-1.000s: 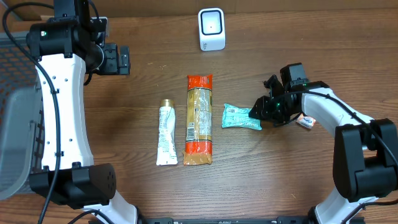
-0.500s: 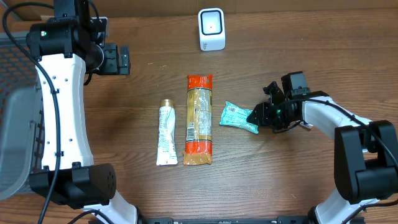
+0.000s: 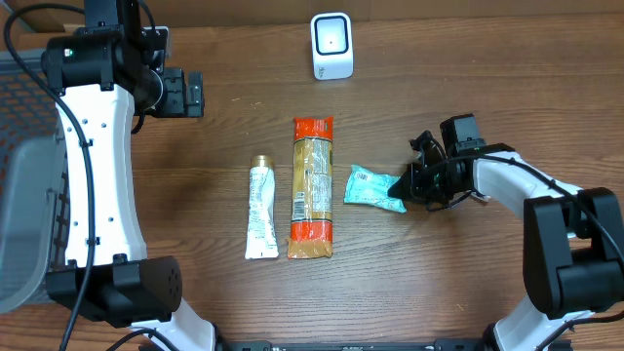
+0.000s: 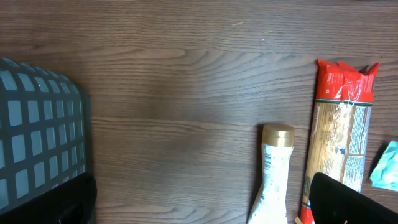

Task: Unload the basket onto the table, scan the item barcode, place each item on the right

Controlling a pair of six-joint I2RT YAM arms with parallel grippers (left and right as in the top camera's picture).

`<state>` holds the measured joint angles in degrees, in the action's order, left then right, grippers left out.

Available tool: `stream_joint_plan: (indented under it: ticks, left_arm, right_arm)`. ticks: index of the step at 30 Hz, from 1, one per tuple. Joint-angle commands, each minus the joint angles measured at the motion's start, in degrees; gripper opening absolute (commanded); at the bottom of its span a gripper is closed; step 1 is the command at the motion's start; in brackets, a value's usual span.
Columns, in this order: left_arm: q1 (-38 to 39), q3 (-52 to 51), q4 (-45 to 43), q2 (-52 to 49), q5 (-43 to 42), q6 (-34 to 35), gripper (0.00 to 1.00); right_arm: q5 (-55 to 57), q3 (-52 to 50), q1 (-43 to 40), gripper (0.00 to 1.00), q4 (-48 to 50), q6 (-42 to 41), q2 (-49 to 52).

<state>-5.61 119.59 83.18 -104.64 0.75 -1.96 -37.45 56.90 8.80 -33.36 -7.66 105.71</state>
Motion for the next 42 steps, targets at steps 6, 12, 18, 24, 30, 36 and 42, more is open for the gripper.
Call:
stream_joint_plan:
  ticks: [6,12,18,24,30,36,42]
  left_arm:
    - [0.4,0.0,0.1,-0.7,0.3,-1.0,1.00]
    - [0.4,0.0,0.1,-0.7,0.3,-1.0,1.00]
    - [0.4,0.0,0.1,-0.7,0.3,-1.0,1.00]
    - [0.4,0.0,0.1,-0.7,0.3,-1.0,0.99]
    - [0.4,0.0,0.1,-0.7,0.3,-1.0,1.00]
    - [0.4,0.0,0.1,-0.7,0.3,-1.0,1.00]
    - [0.4,0.0,0.1,-0.7,0.3,-1.0,1.00]
  right_arm:
    - [-8.5,5.6,-0.3,0.04,-3.4,3.3,-9.5]
    - [-8.5,5.6,-0.3,0.04,-7.5,3.3,-21.5]
    - [-8.5,5.6,-0.3,0.04,-12.7,3.3,-30.7]
    - [-8.5,5.6,-0.3,0.04,-16.4,3.3,-34.5]
    - [-8.5,5.6,-0.3,0.04,-16.5,2.6,-34.6]
    - [-8.4,5.6,-0.1,0.04,-12.7,-5.9,-34.5]
    - [-7.0,5.6,-0.1,0.04,-10.6,-10.4,-33.8]
